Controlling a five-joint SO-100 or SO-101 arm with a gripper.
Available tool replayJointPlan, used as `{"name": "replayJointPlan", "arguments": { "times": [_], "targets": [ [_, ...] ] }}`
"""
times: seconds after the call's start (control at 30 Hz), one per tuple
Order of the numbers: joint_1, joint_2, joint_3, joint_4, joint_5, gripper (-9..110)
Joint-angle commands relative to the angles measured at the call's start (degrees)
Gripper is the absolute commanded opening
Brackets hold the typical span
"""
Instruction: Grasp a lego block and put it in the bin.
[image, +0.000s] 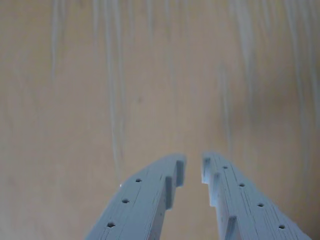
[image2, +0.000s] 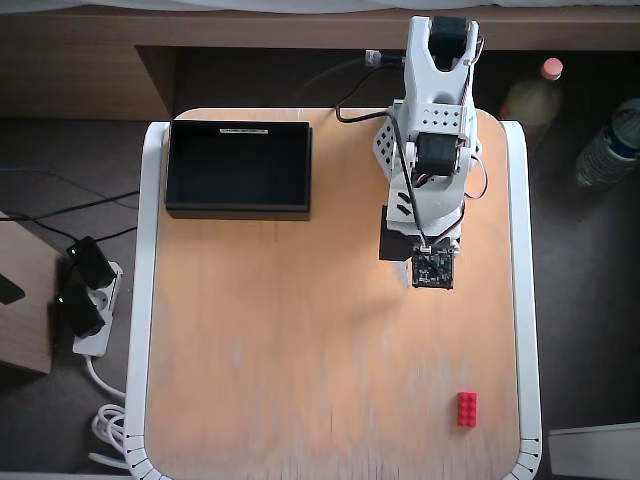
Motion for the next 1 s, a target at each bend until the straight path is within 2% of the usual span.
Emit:
{"name": "replayJointPlan", "arguments": {
  "times": [0.0,0.33,0.63,0.97],
  "targets": [
    [0.79,0.35,6.86,-8.09,1.41,0],
    [0.79,-22.68,-16.17,-10.37,3.25,0],
    [0.53,-43.07,-40.08,-10.37,-0.09,0],
    [-2.81,-59.77,-56.43,-8.88,-5.27,0]
  ]
}}
